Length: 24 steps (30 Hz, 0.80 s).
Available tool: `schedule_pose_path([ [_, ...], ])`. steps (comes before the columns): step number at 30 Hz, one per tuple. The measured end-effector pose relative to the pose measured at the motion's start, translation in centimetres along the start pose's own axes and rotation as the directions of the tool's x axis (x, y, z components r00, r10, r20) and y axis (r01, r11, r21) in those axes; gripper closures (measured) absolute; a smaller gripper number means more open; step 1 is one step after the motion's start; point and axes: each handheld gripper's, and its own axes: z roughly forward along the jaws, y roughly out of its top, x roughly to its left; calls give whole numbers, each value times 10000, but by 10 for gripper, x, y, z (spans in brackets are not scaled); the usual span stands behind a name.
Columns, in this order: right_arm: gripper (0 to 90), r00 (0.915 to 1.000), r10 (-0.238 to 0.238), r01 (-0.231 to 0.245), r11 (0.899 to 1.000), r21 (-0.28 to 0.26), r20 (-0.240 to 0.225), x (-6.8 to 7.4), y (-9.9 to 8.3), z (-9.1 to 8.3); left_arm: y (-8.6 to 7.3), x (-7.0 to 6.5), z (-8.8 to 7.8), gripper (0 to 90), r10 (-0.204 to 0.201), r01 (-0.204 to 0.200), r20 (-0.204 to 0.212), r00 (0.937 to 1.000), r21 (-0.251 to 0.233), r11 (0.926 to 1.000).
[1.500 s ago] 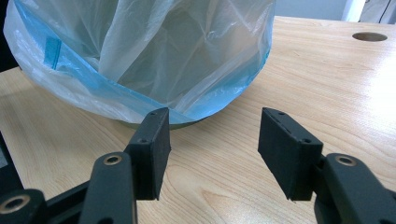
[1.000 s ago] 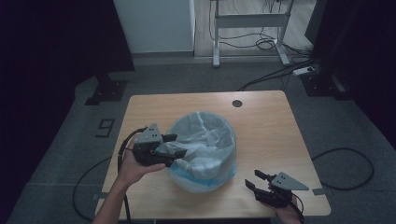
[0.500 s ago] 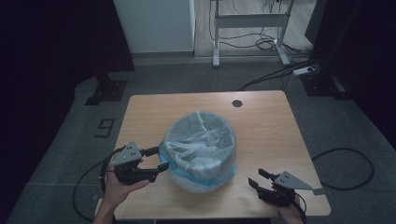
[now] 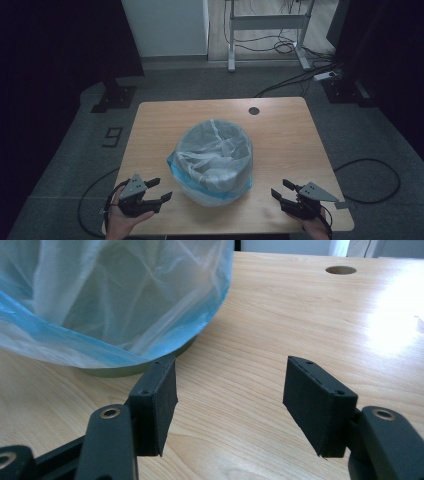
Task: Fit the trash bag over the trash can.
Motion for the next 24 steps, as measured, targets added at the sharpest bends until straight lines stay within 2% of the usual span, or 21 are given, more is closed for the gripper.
schedule_pose_path([
  [6, 373, 9996, -79, 72, 9996, 266, 267, -6, -5, 2, -27, 5, 12, 333, -468, 471, -152, 9988, 162, 9988],
  [9, 373, 9993, -113, 98, 9992, 398, 368, -9, -7, 3, -30, 6, 14, 333, -379, 392, -323, 9988, 413, 9984],
  [12, 373, 9987, -135, 112, 9988, 479, 483, -12, -8, 3, -34, 9, 14, 334, -647, 654, -257, 9976, 259, 9975],
  [21, 368, 9973, -106, 63, 9983, 584, 730, -18, -11, 4, -39, 16, 8, 336, -949, 946, -347, 9949, -115, 9955],
  [24, 365, 9970, -208, 161, 9978, 636, 748, -18, -11, 5, -40, 18, 10, 336, -971, 970, -389, 9945, -38, 9953],
])
